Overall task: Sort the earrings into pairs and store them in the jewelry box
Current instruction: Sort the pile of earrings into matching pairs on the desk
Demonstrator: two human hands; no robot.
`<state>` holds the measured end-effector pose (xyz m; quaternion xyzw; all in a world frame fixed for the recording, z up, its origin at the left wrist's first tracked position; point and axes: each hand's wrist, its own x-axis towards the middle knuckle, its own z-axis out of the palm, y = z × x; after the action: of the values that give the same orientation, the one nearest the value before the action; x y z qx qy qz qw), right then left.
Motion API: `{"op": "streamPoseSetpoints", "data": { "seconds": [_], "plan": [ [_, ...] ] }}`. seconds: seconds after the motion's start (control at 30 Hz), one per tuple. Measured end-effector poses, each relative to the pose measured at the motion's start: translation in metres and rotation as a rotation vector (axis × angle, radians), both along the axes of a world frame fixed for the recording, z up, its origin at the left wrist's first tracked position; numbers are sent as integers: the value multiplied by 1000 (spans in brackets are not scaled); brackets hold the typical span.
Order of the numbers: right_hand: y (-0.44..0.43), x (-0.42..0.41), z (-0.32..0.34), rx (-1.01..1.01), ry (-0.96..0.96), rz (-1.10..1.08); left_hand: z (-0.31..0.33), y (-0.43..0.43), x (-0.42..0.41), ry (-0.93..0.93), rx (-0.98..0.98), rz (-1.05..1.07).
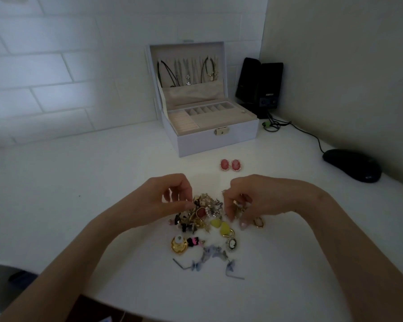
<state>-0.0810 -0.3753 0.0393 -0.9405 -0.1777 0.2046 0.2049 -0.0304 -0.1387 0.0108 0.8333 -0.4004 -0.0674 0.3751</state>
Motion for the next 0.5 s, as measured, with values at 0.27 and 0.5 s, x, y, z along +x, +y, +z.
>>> {"op": "streamPoseSetpoints", "data": {
  "seconds": [0.27,0.5],
  "plan": [
    [-2,5,-4,-4,-75,-122,0,-6,8,-35,30,78],
    [-3,2,-6,84,-99,-137,3,1,11,-5,248,85]
  ]
}}
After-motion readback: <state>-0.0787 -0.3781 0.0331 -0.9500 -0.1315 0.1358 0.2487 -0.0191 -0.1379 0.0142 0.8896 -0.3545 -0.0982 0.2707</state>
